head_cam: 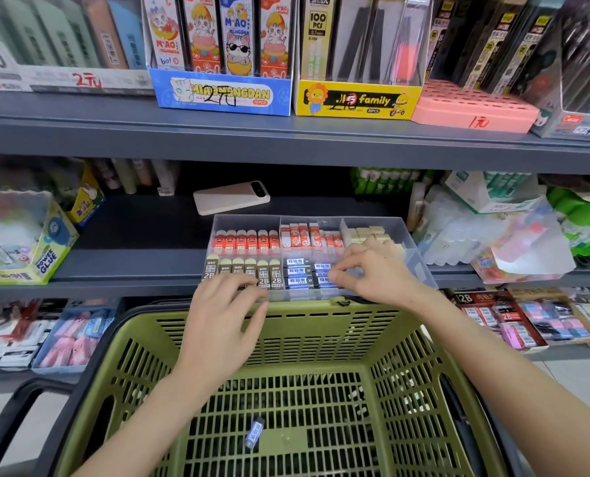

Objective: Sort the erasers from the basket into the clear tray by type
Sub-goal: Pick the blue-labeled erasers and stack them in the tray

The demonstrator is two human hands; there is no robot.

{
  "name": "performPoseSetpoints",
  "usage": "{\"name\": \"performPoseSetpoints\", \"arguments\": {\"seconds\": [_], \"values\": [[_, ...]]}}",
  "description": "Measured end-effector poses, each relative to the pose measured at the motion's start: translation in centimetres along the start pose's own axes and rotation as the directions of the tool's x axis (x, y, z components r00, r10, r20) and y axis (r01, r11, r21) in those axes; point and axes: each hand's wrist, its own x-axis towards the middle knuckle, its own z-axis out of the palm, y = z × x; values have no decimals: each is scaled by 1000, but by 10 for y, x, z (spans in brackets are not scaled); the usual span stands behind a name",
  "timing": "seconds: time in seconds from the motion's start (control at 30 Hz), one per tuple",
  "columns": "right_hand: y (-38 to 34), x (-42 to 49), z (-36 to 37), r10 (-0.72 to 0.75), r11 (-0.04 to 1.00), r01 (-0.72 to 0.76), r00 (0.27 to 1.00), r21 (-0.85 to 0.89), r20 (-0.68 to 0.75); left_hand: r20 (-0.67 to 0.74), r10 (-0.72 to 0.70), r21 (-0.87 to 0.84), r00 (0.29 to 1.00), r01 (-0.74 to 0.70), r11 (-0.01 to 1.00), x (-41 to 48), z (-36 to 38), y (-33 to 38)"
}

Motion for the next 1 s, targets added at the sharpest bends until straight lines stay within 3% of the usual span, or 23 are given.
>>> {"name": "performPoseSetpoints", "arguments": {"seconds": [0.07, 0.13, 0.2, 0.27, 0.33, 0.4, 0.47, 0.53, 0.6, 0.73, 1.0], "values": [[-6, -10, 1, -30, 999, 24, 982, -36, -188, 3, 12, 7, 1000, -12, 1000, -3, -3, -3], [-17, -31, 3, -66, 983, 126, 922, 134, -380, 14, 6, 9, 1000, -6, 1000, -11, -8, -6], [-28, -57, 9, -125, 922, 261, 899, 285, -420, 46, 5, 4, 999, -6, 1000, -23, -14, -8], [-34, -84, 26, -200, 865, 297, 943, 404, -265, 105, 21, -4, 994, -20, 1000, -39, -17, -10], [-35, -106, 48, -226, 854, 144, 969, 500, 105, 188, 28, -17, 982, -26, 1000, -56, -19, -12], [-32, -124, 82, -186, 924, -34, 832, 382, 523, 260, 28, -23, 965, -22, 999, -72, -19, -14], [-26, -140, 122, -64, 988, -63, 652, 139, 755, 309, 31, -28, 950, -24, 999, -86, -16, -13], [-17, -154, 153, 56, 998, -29, 538, -48, 841, 380, 29, -55, 925, -9, 998, -96, -14, -11], [-7, -162, 173, 138, 988, -10, 484, -153, 864, 425, 27, -93, 905, 14, 996, -103, -11, -8], [6, -170, 189, 206, 978, -69, 475, -197, 855, 499, 40, -127, 866, 27, 992, -111, -6, -6], [12, -178, 191, 208, 968, -214, 381, -133, 901, 573, 9, -124, 819, 76, 989, -113, 1, -5]]}}
